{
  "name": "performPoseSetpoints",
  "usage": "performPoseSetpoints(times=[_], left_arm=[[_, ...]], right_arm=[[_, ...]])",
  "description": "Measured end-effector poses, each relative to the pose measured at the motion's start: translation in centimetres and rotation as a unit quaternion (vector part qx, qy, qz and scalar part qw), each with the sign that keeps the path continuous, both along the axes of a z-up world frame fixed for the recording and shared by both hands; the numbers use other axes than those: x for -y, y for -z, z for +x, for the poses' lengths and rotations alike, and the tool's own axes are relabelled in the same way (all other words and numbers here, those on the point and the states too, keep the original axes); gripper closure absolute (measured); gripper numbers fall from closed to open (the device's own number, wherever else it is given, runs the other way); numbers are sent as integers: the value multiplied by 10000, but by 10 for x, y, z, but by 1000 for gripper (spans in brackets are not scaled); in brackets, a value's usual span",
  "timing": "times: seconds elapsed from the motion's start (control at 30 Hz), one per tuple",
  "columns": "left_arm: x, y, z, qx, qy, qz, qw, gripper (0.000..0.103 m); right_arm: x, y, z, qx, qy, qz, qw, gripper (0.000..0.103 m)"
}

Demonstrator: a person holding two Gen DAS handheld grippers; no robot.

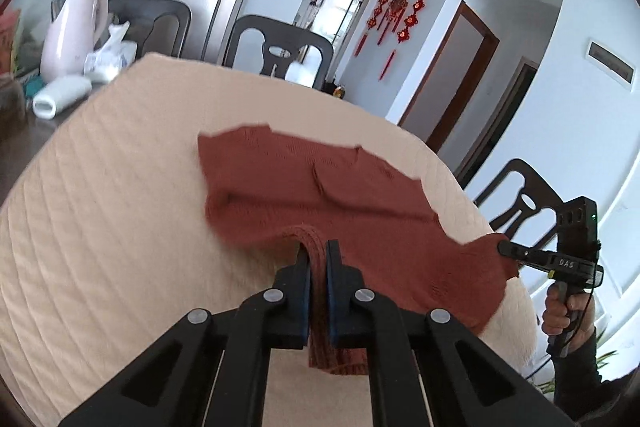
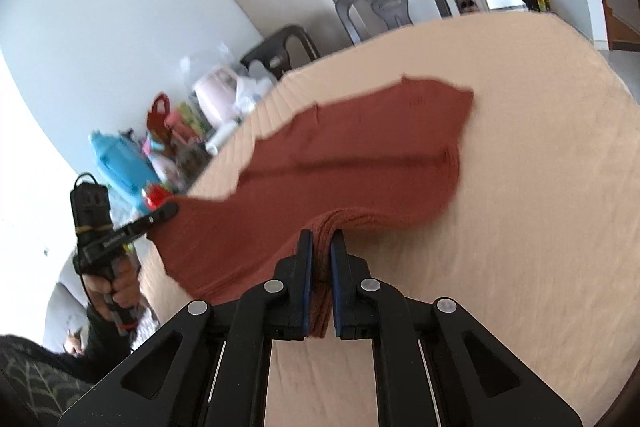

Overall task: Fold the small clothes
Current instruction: 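Regrasp the hem with both tools and lift it toward the collar, then carry the held hem over the collar with both tools and open them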

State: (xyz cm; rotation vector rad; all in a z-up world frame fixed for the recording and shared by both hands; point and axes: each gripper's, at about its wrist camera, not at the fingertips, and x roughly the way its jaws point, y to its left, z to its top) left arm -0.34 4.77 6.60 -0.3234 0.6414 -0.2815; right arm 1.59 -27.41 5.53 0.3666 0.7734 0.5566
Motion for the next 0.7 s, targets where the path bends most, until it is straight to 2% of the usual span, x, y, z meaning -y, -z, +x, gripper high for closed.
performPoseSetpoints(times=[0.1,0.3,0.4,0.57,0.7], left_arm=[[-1,-10,26,52,9,51,10000,95],[-10,-11,94,-145,-110,59,9998,95],[-18,1,132,-417,-245,6,9988,95],[-33,39,186,-1071,-467,-131,9931,95],[-41,64,207,-1546,-523,-480,9854,95]], right_arm=[[2,-12,25,104,56,84,9999,95],[9,-13,92,-128,187,358,9991,95],[14,-3,129,-365,358,446,9977,95],[23,26,178,-844,624,571,9928,95],[28,57,206,-1461,725,782,9835,93]])
